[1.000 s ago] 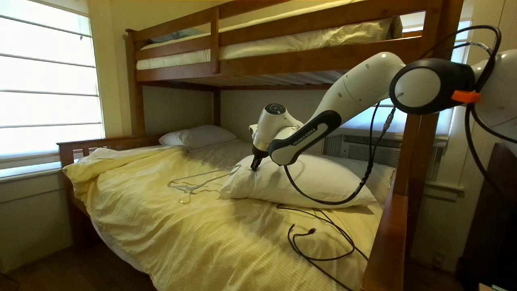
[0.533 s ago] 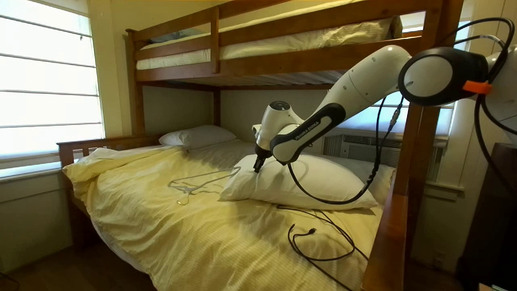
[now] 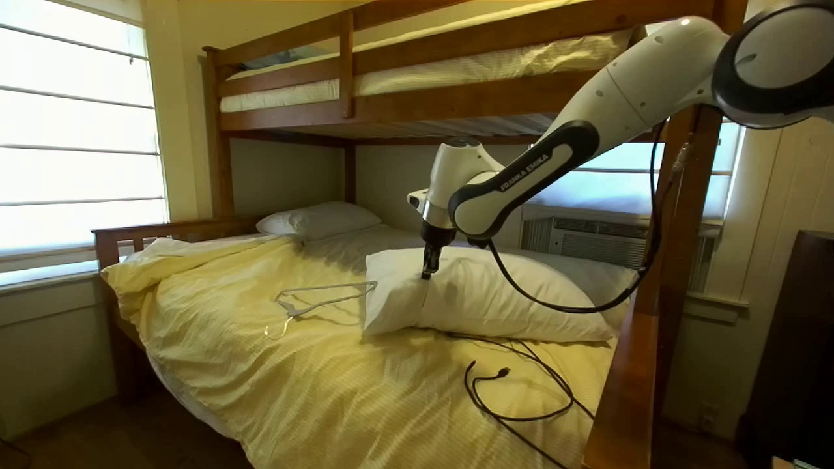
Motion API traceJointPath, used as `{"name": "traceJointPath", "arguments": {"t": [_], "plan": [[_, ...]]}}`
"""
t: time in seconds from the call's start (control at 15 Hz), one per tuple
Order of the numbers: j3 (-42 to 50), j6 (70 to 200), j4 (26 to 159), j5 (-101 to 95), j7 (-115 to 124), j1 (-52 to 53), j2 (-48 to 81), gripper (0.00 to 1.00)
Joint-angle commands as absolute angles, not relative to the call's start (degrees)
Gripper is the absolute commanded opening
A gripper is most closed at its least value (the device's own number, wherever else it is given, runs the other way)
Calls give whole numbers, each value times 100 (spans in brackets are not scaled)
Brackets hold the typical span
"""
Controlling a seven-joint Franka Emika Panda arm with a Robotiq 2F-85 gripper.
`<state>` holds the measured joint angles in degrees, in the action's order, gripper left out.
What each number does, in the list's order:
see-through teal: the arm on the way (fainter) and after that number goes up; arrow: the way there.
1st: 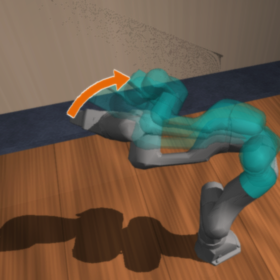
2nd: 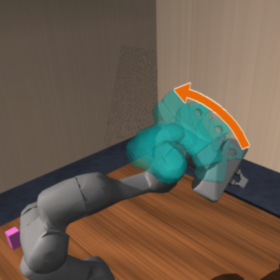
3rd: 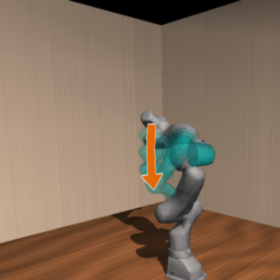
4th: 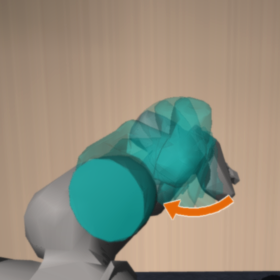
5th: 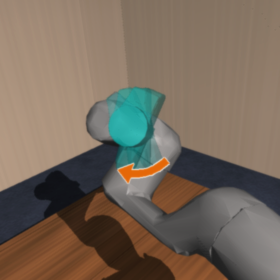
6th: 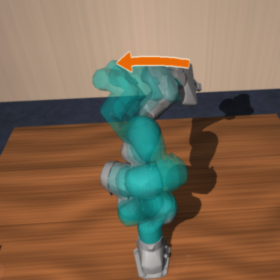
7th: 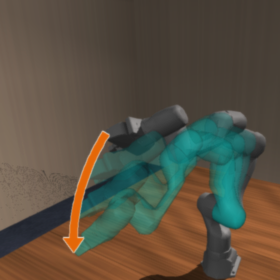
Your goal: Push the hanger off the pillow, then move the pillow forward
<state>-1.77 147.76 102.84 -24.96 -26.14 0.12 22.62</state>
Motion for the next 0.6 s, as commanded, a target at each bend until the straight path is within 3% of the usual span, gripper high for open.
{"name": "traceJointPath", "arguments": {"t": [0.0, 0.53], "plan": [[-297, 14251, 11665, -2477, -3314, -43, 975, 0], [-22, 13617, 13227, -2914, -4489, -57, -738, 0]]}}
